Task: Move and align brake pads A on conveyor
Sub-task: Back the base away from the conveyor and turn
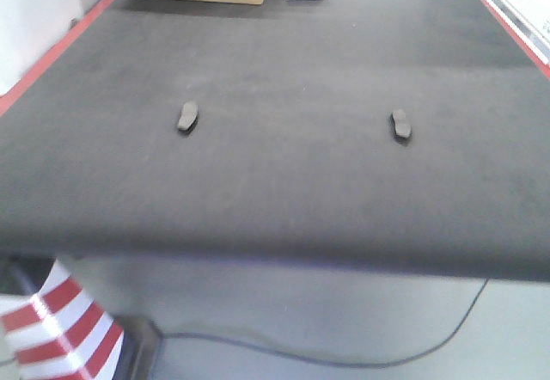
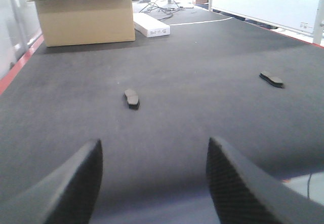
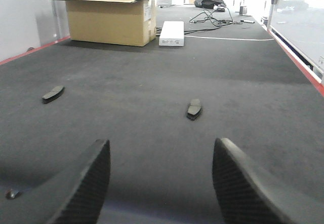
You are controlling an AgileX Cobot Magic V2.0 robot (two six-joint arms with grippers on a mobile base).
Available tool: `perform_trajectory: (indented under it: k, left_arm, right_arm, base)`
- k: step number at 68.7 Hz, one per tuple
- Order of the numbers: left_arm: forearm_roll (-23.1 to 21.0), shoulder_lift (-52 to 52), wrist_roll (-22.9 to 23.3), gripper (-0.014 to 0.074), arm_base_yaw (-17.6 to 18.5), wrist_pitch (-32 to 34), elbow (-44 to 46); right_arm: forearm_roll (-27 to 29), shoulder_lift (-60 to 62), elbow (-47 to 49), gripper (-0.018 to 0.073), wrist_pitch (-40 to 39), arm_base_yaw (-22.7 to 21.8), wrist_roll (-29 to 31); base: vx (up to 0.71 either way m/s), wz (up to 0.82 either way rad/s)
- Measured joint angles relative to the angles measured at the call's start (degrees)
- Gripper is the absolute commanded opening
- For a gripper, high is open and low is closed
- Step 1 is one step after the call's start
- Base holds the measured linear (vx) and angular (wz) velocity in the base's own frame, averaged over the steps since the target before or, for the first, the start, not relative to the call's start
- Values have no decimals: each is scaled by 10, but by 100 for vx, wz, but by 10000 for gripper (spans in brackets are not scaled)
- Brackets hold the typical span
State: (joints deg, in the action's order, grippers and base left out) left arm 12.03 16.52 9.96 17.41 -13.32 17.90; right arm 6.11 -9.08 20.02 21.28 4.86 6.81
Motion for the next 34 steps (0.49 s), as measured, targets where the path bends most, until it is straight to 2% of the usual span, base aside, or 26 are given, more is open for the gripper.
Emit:
perform_trajectory:
  k: [19, 34]
  left_arm:
    - [0, 0, 0, 439, 0, -1, -1]
    - [0, 0, -1, 439, 0, 0, -1]
  right_arm:
    - [0, 0, 0, 432, 0, 0, 0]
    - [0, 1, 0, 432, 0, 0, 1]
  base:
    - [-39, 5]
    - [-35, -10]
